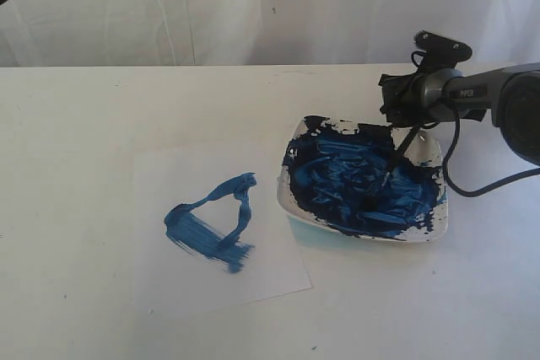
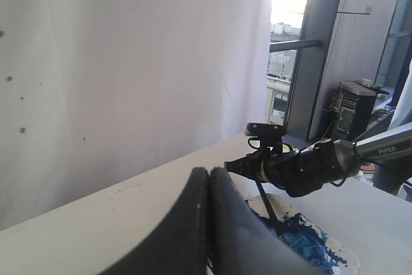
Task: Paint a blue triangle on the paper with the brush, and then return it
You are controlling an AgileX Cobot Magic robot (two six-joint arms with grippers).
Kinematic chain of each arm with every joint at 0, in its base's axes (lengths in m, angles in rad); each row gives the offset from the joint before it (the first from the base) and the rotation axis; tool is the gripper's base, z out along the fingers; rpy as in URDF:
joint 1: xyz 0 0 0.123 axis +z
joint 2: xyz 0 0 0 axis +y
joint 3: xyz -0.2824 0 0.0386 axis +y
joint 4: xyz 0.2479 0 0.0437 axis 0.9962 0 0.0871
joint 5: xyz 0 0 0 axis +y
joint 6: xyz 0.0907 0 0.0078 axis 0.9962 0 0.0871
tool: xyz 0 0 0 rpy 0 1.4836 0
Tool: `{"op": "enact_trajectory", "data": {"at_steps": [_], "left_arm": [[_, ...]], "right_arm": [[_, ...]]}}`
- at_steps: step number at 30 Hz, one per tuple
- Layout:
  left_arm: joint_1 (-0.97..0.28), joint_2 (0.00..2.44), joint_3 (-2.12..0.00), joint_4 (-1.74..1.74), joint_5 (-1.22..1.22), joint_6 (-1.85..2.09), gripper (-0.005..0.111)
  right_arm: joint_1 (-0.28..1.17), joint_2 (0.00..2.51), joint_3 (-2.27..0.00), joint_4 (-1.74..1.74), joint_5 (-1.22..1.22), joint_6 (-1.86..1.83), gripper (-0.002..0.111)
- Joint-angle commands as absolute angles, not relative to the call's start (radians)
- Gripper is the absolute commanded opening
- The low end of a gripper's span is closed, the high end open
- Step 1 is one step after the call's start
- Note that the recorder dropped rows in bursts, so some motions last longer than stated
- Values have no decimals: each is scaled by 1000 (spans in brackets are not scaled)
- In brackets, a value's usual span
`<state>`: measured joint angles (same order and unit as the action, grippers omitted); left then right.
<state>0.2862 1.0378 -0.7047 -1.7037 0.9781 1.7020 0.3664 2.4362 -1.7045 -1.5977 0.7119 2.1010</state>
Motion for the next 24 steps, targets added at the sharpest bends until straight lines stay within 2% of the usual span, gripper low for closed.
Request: {"op": "enact_trajectory", "data": {"at_steps": [1, 7, 13, 21, 24], "left_arm": [[287, 1037, -698, -1711, 983, 1697, 0], [287, 1037, -698, -1711, 983, 1697, 0], [287, 1037, -698, -1697, 975, 1697, 0], [287, 1037, -698, -1704, 892, 1697, 0], [287, 1037, -698, -1743, 889, 1666, 0]], "right_arm": [[358, 2435, -1711, -1607, 718, 2105, 23], [358, 2408, -1711, -1545, 782, 2035, 33], [353, 2307, -1711, -1488, 904, 1838, 33], [349, 2078, -1709, -1332, 906, 1390, 12], [349, 1962, -1701, -1284, 893, 1310, 9]]}}
